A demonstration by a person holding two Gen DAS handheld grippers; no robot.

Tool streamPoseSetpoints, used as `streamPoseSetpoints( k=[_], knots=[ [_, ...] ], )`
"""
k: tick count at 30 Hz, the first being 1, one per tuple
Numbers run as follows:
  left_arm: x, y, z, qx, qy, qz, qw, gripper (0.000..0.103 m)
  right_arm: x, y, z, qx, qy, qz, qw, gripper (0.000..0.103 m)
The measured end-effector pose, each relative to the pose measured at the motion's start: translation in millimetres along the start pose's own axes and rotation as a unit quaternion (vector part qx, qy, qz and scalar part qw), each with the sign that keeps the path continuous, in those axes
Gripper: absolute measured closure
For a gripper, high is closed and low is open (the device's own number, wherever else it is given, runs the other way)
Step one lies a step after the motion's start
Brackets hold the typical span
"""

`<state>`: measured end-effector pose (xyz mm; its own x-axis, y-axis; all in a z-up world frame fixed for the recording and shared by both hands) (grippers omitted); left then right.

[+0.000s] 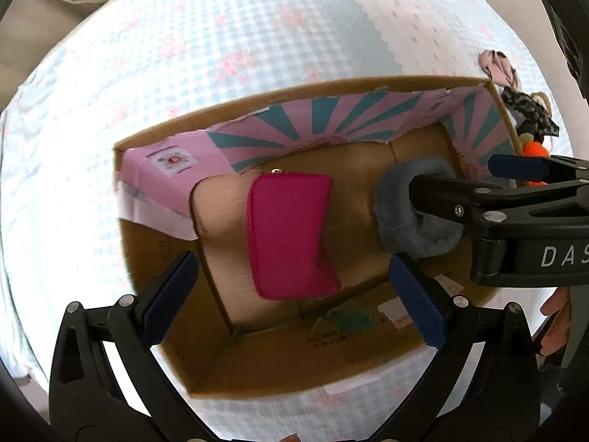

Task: Organize soft objects
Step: 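Carry pouch and hat into the box and open both tools, then move both tools back toward the orange pompom and black cloth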

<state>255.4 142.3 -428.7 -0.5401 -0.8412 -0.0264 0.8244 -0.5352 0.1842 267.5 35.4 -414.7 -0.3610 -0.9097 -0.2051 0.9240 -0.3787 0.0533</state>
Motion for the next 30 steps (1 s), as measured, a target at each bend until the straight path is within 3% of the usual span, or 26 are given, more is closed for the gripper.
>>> streamPoseSetpoints(
  k=[9, 17, 30],
  knots=[
    [-10.3, -4.3, 47.0, 0.039, 0.015, 0.012, 0.9991, 0.0, -12.5, -14.5, 44.9, 0.038, 0.008, 0.031, 0.999, 0.0],
    [-1.8, -31.4, 115.5, 0.084, 0.026, 0.042, 0.9953, 0.0, -18.9, -43.6, 124.5, 0.104, 0.026, 0.061, 0.992, 0.0],
    [19.1, -56.3, 227.6, 0.178, 0.035, 0.095, 0.9788, 0.0, 13.0, -94.8, 255.3, 0.226, 0.012, 0.04, 0.973, 0.0]
  ],
)
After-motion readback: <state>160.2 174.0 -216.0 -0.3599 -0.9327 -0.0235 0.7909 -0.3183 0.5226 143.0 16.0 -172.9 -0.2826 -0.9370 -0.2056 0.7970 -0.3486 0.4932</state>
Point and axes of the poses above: each gripper's, at about its wrist camera, not at the fingertips, and z roughly against the way its jaws point, x to its right, y to its top, the point moved 5 cm from there along -z, roughly the way its jaws point, and after that the axes turned 15 degrees about -z, right-handed, at the moved point
